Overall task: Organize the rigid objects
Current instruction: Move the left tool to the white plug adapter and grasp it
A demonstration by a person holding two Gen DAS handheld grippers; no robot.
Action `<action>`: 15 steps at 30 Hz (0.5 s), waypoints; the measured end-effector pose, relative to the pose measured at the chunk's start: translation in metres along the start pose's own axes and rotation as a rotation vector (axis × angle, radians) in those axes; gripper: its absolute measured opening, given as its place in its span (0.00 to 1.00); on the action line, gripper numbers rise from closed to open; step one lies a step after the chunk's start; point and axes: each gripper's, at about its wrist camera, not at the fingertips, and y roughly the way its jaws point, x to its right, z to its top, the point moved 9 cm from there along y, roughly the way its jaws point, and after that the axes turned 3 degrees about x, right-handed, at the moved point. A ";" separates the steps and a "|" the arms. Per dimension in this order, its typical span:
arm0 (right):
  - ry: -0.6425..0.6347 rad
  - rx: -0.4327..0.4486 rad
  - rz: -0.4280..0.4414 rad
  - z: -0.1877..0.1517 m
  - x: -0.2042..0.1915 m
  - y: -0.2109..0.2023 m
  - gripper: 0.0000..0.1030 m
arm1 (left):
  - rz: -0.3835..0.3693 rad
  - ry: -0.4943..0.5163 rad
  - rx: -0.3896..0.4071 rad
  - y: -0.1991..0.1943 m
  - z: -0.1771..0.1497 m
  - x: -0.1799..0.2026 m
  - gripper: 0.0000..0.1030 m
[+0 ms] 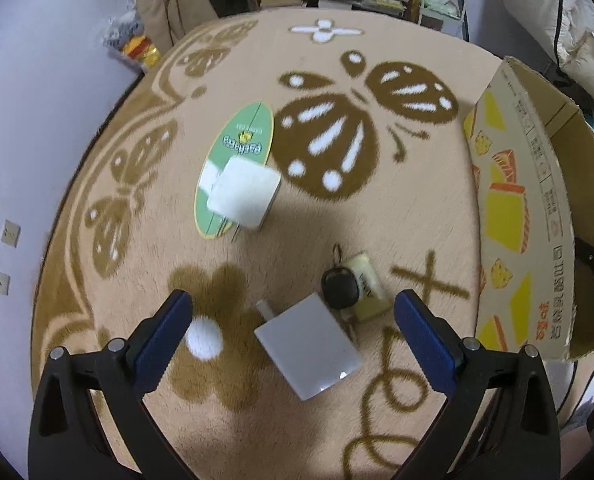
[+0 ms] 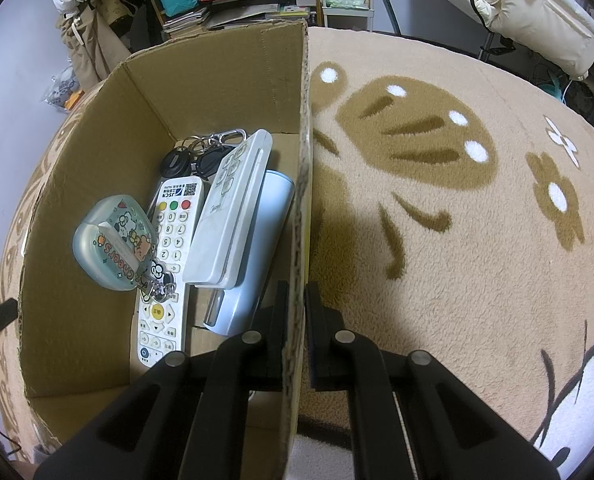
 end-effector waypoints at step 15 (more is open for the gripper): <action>-0.002 0.000 -0.001 -0.001 0.000 0.000 0.08 | -0.074 -0.073 -0.166 0.040 -0.032 -0.008 0.86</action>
